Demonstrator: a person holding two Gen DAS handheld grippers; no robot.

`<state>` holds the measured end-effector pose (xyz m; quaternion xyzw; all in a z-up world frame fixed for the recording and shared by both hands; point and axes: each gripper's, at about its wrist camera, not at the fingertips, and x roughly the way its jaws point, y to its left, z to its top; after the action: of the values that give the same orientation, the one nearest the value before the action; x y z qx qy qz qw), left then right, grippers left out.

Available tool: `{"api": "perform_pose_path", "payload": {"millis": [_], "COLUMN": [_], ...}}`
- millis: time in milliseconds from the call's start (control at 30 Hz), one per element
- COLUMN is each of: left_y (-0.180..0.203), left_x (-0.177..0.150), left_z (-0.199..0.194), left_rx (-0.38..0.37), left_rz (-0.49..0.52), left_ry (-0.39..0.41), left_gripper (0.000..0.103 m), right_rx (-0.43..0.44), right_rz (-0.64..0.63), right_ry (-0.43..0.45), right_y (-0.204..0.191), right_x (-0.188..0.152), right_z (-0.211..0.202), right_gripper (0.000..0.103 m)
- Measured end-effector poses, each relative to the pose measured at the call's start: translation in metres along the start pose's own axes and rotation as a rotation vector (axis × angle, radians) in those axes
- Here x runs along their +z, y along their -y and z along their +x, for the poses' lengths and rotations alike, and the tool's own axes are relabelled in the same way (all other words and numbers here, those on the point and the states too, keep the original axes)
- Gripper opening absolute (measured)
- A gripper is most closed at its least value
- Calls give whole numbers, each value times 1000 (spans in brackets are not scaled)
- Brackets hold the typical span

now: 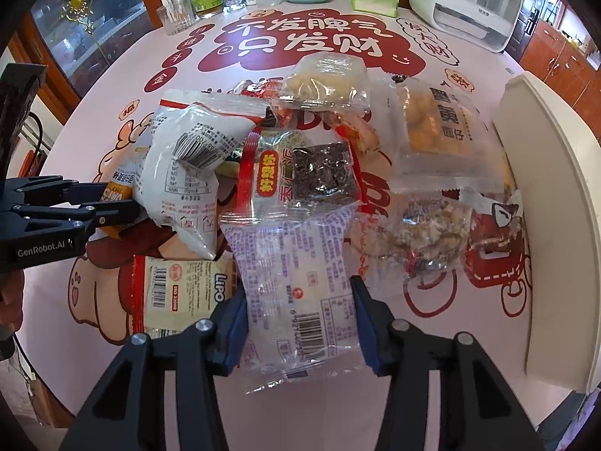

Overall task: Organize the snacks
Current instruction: 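Carry both packs into the white tray and open both grippers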

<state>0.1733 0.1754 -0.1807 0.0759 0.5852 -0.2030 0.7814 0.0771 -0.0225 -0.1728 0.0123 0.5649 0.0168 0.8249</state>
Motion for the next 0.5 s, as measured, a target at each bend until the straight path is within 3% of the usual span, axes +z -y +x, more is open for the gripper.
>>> {"api": "perform_pose_path", "payload": {"millis": [233,500], "left_y": [-5,29], "left_x": [-13,-13], "left_z": [-44,-102], "left_rx": [-8,-74], "left_rz": [-49,-25], "left_ry": [95,211], "left_gripper": [41,41], "right_rx": [29,62], "right_rz": [51,74], "right_ry": [21,100], "right_y": [3,8], "right_x": [-3,9], "right_z": [-17,-64], "right_gripper": [47,47]}}
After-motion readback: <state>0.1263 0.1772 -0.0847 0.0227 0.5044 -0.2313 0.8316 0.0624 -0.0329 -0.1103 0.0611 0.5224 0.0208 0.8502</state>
